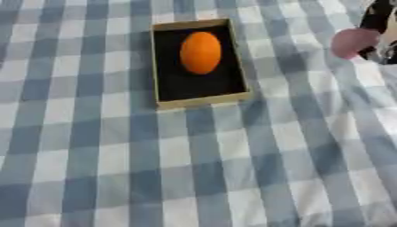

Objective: Pick up objects on the table and place them in the box.

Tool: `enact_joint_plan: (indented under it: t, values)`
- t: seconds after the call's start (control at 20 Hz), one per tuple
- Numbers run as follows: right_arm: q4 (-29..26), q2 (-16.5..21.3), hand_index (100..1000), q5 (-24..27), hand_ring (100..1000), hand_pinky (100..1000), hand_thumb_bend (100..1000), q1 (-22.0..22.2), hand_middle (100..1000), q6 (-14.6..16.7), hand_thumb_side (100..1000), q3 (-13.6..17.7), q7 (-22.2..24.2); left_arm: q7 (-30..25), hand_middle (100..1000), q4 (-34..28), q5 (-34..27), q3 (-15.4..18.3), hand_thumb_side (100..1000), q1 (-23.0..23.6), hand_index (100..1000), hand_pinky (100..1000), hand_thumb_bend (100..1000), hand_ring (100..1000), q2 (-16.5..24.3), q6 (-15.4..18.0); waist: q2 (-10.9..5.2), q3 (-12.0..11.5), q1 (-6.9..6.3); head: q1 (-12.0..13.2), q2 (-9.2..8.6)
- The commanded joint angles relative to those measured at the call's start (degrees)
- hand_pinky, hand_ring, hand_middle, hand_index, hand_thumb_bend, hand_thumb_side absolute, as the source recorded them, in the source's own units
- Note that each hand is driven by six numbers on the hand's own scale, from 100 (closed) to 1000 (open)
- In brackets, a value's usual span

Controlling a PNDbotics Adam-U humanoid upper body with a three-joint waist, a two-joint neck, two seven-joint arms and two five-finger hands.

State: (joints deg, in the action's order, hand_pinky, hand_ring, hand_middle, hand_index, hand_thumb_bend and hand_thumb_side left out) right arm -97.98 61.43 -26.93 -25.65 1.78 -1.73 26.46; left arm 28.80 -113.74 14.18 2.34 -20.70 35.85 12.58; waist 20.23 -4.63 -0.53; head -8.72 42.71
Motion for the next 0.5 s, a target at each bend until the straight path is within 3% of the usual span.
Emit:
enact_joint_plan:
  t: [0.05,0.5]
  values:
    - [-2.5,3.0,576,0.9,540,238,235,-2.2,480,0.2,100,0.8,0.3,0.0,742,-0.9,0.3,0.7,718,-0.5,847,850,100,841,1.7,0.1,-1.51,-0.1,0.14,-0.1,-0.12]
    - [-3.0,-0.2,578,2.2,541,238,207,-11.9,483,1.0,100,-5.4,5.5,-0.3,742,-0.9,0.0,0.4,719,-0.7,847,850,100,841,1.6,0.1,-1.88,-0.6,0.39,-0.8,0.04]
